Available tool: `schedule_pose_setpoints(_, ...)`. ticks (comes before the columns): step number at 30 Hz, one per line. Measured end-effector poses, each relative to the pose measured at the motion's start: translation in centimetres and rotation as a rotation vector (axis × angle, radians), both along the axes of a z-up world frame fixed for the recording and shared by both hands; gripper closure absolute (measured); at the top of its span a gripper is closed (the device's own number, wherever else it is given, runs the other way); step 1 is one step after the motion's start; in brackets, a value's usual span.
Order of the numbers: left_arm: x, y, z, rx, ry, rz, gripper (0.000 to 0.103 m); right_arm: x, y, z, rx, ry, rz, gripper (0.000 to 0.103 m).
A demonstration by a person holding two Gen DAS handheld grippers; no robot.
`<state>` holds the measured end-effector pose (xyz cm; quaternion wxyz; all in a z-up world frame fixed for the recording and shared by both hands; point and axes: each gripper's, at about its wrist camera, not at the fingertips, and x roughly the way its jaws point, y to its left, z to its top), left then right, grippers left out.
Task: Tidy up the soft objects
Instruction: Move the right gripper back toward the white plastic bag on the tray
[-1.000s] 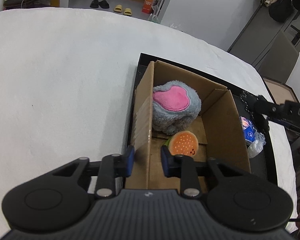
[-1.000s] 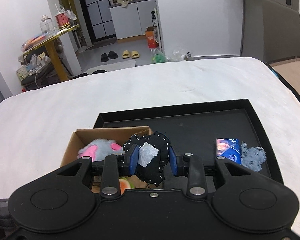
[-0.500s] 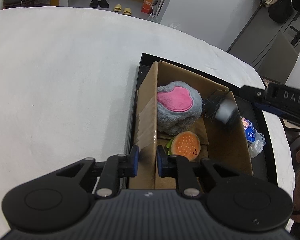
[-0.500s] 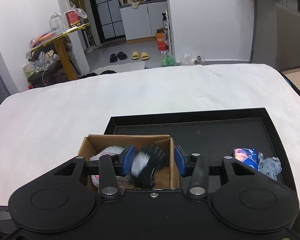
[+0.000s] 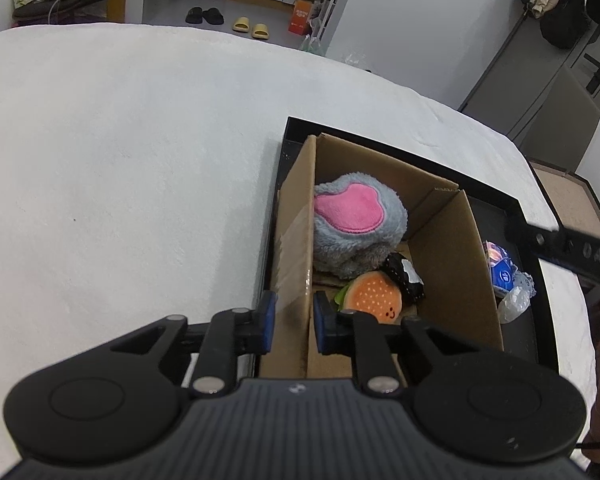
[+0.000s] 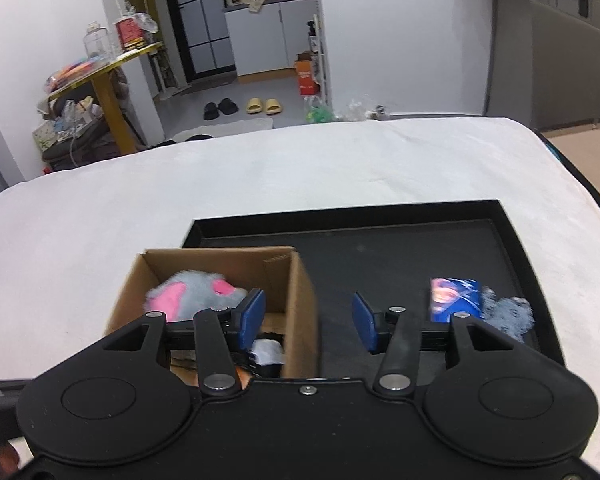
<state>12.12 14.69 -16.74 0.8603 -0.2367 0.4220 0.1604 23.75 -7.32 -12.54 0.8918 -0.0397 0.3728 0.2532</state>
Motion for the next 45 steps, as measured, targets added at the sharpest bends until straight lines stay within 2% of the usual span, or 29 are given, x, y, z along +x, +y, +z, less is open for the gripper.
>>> schedule_pose_setpoints(10,0.6,-0.4,0.4,0.019,0.014,0.008,0.079,0.6,-3.5,-1.6,-0.043,0.027,-0.055,0.054)
schedule_pose_setpoints(15,0.8,-0.6,0.7,0.031,0.021,0.02,0.059,1.1,-4.5,-2.2,-0.039,0.046,-0.076,0.054)
schedule_pose_setpoints(24,1.8,-1.5,0.6,0.064,0.042,0.02,0.043,2.3,-6.4,-3.6,-0.038,0.074,-0.117,0.053)
schedule_pose_setpoints(39,3.6,-3.2,0.0,0.096,0.077,-0.001,0.038,4.4,-9.0,-6.2,-0.039,0.127,-0.168,0.042)
schedule_pose_setpoints(45,4.2,-3.5,-0.1,0.109,0.092,0.006,0.036,5.1,-9.4,-7.1,-0.053,0.155,-0.171,0.042)
